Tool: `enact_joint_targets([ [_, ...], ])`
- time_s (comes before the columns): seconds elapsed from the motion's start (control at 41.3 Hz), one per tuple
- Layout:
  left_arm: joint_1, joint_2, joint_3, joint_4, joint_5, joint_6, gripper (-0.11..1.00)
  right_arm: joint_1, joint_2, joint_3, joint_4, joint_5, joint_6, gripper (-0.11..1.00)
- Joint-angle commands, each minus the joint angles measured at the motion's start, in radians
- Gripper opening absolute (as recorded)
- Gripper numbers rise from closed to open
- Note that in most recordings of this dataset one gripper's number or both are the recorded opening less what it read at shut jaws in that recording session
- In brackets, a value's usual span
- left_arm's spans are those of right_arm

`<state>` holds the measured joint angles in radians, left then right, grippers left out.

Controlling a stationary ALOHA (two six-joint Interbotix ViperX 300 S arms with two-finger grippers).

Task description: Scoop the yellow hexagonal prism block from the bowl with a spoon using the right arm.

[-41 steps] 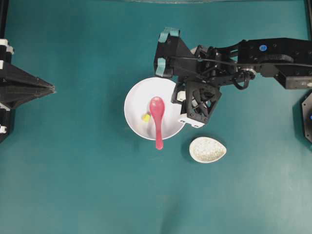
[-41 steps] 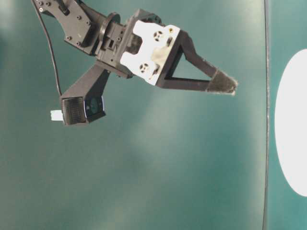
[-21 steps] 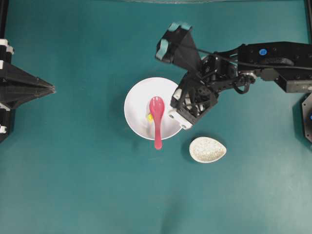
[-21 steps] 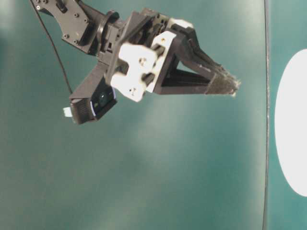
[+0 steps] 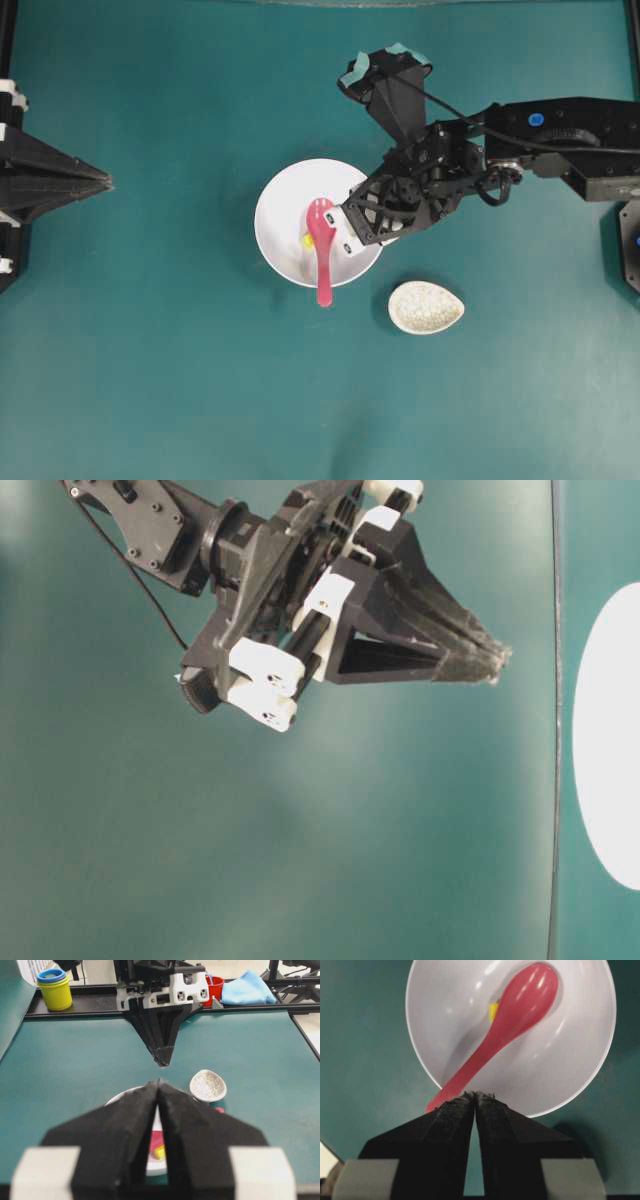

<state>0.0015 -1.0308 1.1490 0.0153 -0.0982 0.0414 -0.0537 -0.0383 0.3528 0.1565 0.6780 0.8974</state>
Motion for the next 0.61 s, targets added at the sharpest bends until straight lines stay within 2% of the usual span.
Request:
enact_joint_targets([
  [0.0,-0.002,0.003,-0.032,-0.002,-0.012,-0.002,0.09,0.002,-0.014,-0.029,-0.002,-0.008,0.003,0.15],
  [0.194,-0.002,0.005,-0.034,-0.002,-0.011,-0.002,0.09,0.000,0.002,-0.048,-0.002,-0.012,0.005,0.16],
  [0.339,0.000,0.003,-0.032,-0.003,-0.012,-0.002,0.09,0.003,0.020,-0.074,-0.003,-0.014,0.005,0.23],
  [0.582,-0.002,0.005,-0.034,-0.003,-0.011,-0.002,0.09,0.009,0.038,-0.094,0.003,-0.006,0.011,0.54],
])
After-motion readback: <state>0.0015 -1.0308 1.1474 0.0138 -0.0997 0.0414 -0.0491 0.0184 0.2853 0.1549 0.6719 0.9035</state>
